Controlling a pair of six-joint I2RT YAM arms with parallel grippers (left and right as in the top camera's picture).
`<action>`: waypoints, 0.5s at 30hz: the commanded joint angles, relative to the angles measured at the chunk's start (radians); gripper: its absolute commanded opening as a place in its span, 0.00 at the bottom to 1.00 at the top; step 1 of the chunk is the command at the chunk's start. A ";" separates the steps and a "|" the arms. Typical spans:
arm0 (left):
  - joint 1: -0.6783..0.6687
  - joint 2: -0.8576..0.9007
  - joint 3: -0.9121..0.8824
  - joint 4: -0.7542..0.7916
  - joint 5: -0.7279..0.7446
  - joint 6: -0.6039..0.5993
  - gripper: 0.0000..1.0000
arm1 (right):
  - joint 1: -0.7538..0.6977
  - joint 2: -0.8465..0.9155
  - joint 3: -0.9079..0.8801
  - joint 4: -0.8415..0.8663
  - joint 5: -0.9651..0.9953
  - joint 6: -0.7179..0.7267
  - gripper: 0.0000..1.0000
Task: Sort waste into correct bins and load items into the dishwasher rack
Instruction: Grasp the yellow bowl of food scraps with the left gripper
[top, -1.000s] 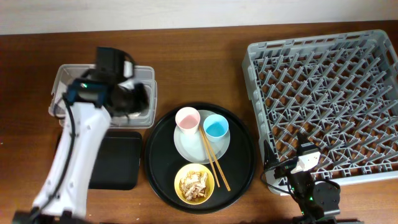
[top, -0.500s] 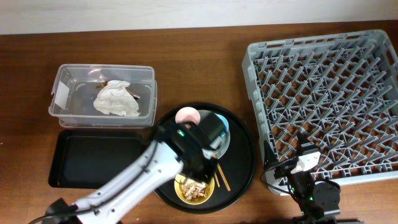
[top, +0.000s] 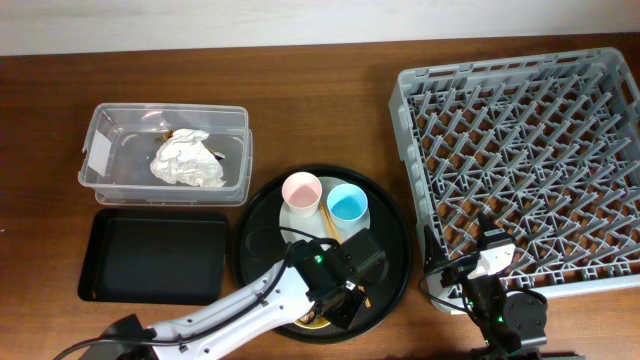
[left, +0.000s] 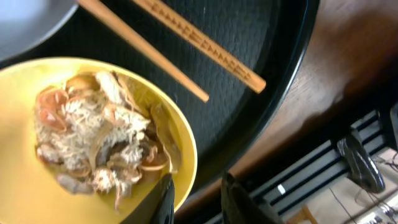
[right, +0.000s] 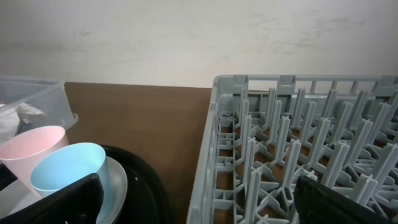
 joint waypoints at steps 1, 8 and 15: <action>-0.002 0.005 -0.039 0.041 -0.020 -0.009 0.26 | 0.007 -0.007 -0.005 -0.005 0.002 -0.003 0.99; -0.002 0.005 -0.091 0.117 -0.037 -0.008 0.26 | 0.007 -0.007 -0.005 -0.005 0.002 -0.003 0.99; -0.002 0.040 -0.092 0.148 -0.057 -0.008 0.26 | 0.007 -0.007 -0.005 -0.005 0.002 -0.003 0.99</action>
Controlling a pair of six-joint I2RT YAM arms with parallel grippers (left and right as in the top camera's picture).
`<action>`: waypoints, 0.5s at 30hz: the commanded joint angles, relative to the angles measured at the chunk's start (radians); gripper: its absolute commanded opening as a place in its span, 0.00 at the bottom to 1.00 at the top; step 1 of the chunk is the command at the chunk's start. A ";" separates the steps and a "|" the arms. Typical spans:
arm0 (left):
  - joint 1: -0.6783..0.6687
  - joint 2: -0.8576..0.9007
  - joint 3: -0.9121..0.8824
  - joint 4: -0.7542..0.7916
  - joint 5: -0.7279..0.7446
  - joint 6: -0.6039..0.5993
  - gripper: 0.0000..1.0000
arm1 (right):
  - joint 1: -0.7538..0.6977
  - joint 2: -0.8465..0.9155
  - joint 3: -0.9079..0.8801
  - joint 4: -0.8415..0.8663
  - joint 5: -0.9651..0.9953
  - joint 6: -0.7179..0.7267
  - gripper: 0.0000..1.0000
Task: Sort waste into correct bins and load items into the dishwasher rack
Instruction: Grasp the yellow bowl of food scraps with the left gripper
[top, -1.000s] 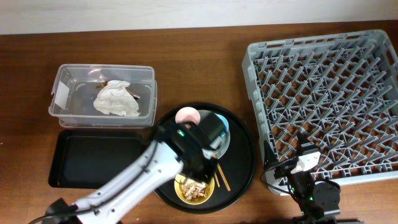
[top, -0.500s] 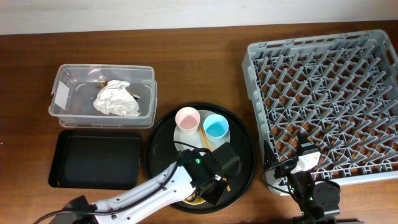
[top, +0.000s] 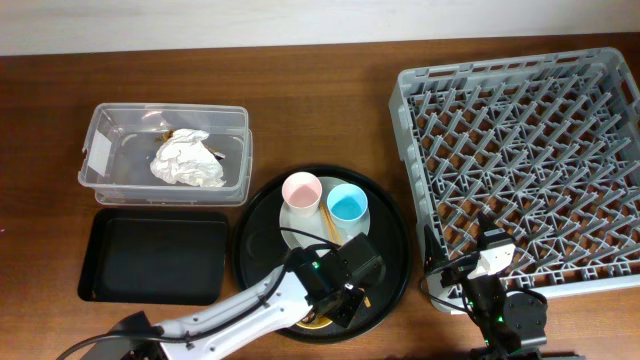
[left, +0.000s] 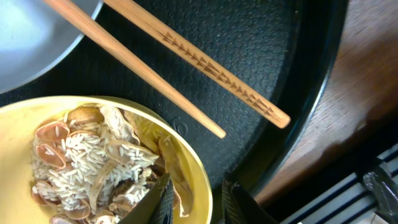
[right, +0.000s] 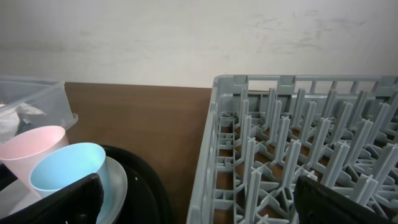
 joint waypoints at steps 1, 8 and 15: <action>-0.003 0.039 -0.009 0.008 -0.012 -0.008 0.26 | 0.007 -0.007 -0.005 -0.005 0.002 -0.003 0.99; -0.002 0.066 -0.009 0.014 -0.008 -0.008 0.10 | 0.007 -0.007 -0.005 -0.005 0.002 -0.003 0.99; -0.002 0.066 -0.005 0.013 -0.008 -0.008 0.00 | 0.007 -0.007 -0.005 -0.005 0.002 -0.003 0.99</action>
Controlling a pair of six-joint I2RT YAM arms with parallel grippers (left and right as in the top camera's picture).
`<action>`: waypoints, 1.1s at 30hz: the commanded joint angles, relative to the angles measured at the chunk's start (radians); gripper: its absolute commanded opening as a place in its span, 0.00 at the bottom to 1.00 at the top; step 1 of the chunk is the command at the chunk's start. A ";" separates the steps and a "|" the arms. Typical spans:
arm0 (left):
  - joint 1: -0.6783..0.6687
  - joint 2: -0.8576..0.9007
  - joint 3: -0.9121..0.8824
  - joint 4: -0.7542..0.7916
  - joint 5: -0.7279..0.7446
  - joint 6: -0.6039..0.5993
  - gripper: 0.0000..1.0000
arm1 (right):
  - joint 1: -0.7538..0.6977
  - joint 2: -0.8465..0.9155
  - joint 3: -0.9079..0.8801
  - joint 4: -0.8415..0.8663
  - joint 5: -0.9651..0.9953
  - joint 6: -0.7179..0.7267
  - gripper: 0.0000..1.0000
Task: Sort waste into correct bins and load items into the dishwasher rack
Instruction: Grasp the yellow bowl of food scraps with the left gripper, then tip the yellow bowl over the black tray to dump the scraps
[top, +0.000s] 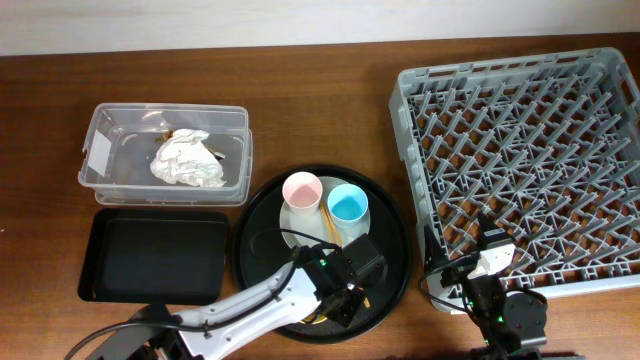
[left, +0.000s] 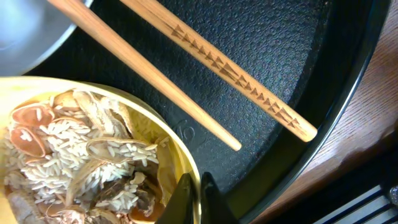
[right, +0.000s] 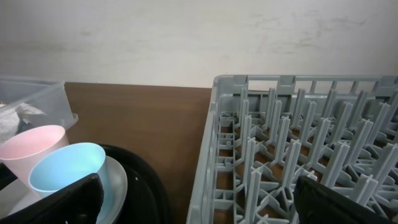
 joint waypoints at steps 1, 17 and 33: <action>-0.002 0.009 0.003 -0.007 -0.002 0.003 0.00 | 0.007 -0.007 -0.005 -0.005 0.002 -0.003 0.98; 0.027 0.009 0.347 -0.382 -0.229 0.093 0.00 | 0.007 -0.007 -0.005 -0.005 0.002 -0.003 0.99; 0.789 0.003 0.417 -0.565 0.013 0.295 0.00 | 0.007 -0.007 -0.005 -0.005 0.002 -0.003 0.99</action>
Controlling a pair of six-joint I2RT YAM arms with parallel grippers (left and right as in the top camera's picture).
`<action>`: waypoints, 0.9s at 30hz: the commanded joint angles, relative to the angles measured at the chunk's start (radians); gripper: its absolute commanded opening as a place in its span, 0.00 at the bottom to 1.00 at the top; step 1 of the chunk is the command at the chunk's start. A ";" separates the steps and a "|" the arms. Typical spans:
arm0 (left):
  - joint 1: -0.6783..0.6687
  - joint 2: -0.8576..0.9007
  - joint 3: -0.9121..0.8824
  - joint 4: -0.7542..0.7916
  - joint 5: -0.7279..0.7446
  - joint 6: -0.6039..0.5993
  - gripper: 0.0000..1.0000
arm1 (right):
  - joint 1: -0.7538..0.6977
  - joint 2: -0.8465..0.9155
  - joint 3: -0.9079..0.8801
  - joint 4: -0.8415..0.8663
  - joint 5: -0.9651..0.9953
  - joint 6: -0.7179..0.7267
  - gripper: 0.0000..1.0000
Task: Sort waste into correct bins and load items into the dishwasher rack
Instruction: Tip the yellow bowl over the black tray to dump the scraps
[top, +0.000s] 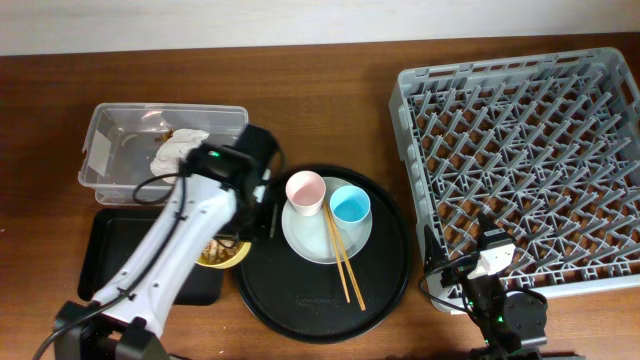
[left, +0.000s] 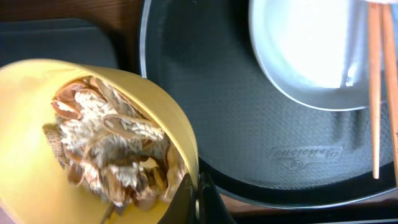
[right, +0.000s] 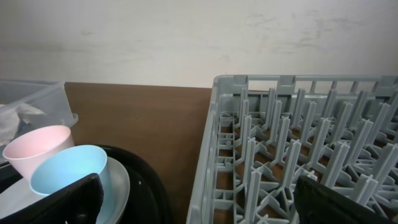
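A yellow bowl (top: 222, 252) of rice and food scraps (left: 106, 143) hangs tilted over the right edge of the black rectangular tray (top: 130, 250). My left gripper (left: 198, 198) is shut on the bowl's rim. On the round black tray (top: 300, 300) a white plate (top: 320, 235) carries a pink cup (top: 305, 190), a blue cup (top: 349, 205) and two chopsticks (top: 345, 268). The grey dishwasher rack (top: 525, 165) is at the right. My right gripper (right: 198, 208) stands open low at the rack's front left corner, holding nothing.
A clear plastic bin (top: 110, 160) holding crumpled white paper (top: 180, 148) stands at the back left, behind the rectangular tray. The left arm stretches over that tray and the bin's right end. Bare wooden table (top: 330, 100) lies behind the round tray.
The left gripper, shut on the bowl's rim, has moved from the front of the round tray to over the rectangular tray's right edge, and the bowl is tilted. The right arm is unchanged.
The left gripper first stood open astride the bowl's rim at the front of the round tray, and stayed so. Then it was shut on the rim. Now the bowl is off the round tray, held over the rectangular tray. The right gripper stayed open by the rack.
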 joint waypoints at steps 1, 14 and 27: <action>0.199 -0.003 0.024 0.002 0.136 0.150 0.00 | 0.007 -0.007 -0.005 -0.005 0.002 -0.003 0.99; 0.769 -0.002 -0.141 0.231 0.652 0.364 0.00 | 0.007 -0.007 -0.005 -0.005 0.002 -0.003 0.99; 1.192 -0.002 -0.379 0.308 1.404 0.707 0.00 | 0.007 -0.007 -0.005 -0.005 0.002 -0.003 0.99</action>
